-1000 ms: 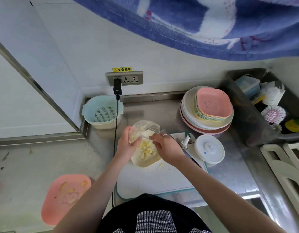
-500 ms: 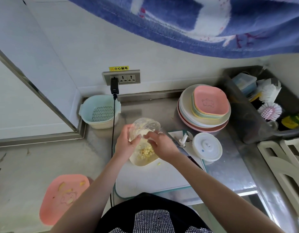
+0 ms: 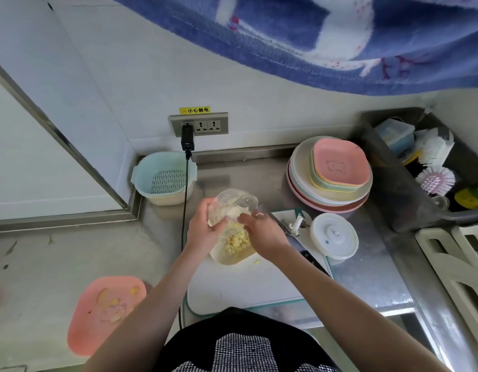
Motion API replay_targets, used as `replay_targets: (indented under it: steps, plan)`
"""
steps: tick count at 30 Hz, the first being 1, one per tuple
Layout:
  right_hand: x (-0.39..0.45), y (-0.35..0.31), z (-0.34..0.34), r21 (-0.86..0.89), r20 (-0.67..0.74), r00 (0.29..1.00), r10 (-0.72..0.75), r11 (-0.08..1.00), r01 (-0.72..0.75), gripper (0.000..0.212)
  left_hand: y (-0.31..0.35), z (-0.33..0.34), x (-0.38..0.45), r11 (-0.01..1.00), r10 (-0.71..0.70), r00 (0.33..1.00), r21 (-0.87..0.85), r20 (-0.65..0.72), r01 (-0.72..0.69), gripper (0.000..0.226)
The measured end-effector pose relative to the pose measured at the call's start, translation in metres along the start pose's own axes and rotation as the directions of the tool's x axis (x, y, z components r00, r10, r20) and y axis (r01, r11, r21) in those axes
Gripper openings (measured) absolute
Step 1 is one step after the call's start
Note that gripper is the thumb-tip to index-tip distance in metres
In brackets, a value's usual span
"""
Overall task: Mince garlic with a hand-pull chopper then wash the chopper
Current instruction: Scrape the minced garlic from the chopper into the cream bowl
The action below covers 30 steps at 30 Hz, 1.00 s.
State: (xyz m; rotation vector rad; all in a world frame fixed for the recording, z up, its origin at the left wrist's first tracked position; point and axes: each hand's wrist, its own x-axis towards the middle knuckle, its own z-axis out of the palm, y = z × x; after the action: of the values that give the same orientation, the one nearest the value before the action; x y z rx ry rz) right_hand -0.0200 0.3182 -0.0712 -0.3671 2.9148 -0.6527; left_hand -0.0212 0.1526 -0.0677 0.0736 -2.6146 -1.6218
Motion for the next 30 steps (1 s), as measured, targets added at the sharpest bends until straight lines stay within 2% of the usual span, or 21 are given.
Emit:
replay_targets:
  steps: [2, 5, 9, 13, 16, 18, 21, 24, 26, 28, 30]
  plan:
    - [-0.01, 0.012, 0.004, -0.079, 0.025, 0.999, 0.035, 0.996, -0.033, 0.034, 0.0, -0.003, 0.001, 1.0, -0.005, 1.0, 0.003, -0.027, 0.005, 0.045]
    - [-0.028, 0.029, 0.002, -0.079, 0.018, 0.997, 0.08, 0.994, -0.078, 0.033, -0.004, -0.009, 0.003, 0.999, 0.001, 0.999, 0.044, -0.046, 0.001, 0.042]
    - [-0.018, 0.008, -0.003, 0.161, -0.086, 0.994, 0.071, 0.985, -0.056, 0.032, -0.005, -0.003, -0.001, 0.999, 0.009, 1.0, 0.049, -0.003, -0.009, 0.047]
    - [-0.012, -0.013, 0.007, 0.258, 0.028, 1.0, 0.002, 0.966, -0.009, 0.025, -0.002, 0.003, -0.002, 0.999, -0.019, 1.0, -0.031, -0.005, 0.019, 0.053]
    - [-0.022, 0.006, 0.008, 0.194, 0.071, 0.995, 0.076, 0.977, -0.088, 0.024, -0.005, -0.004, 0.005, 0.984, -0.099, 0.994, -0.152, -0.035, 0.093, 0.041]
    - [-0.025, 0.014, 0.001, 0.162, 0.039, 0.988, 0.147, 0.975, -0.151, 0.023, -0.01, -0.007, 0.007, 0.915, -0.238, 0.971, -0.328, 0.031, 0.235, 0.037]
    - [-0.015, -0.004, -0.017, 0.208, -0.111, 0.985, 0.134, 0.972, -0.109, 0.024, -0.011, -0.006, 0.007, 0.738, -0.403, 0.903, -0.531, 0.149, 0.416, 0.036]
    - [0.004, -0.03, -0.037, 0.136, -0.237, 0.966, 0.102, 0.988, -0.071, 0.024, -0.001, -0.004, 0.005, 0.608, -0.476, 0.845, -0.604, 0.241, 0.515, 0.025]
    - [0.014, -0.039, -0.046, 0.041, -0.278, 0.957, 0.082, 0.996, -0.074, 0.022, 0.003, -0.006, 0.006, 0.545, -0.516, 0.803, -0.608, 0.3, 0.577, 0.032]
    - [0.019, -0.047, -0.051, -0.025, -0.27, 0.962, 0.041, 0.998, -0.049, 0.021, 0.005, -0.01, 0.006, 0.455, -0.519, 0.774, -0.649, 0.362, 0.609, 0.051]
    - [0.02, -0.056, -0.051, -0.138, -0.135, 0.985, -0.104, 0.987, 0.085, 0.026, 0.004, -0.012, 0.006, 0.388, -0.492, 0.772, -0.693, 0.402, 0.608, 0.059]
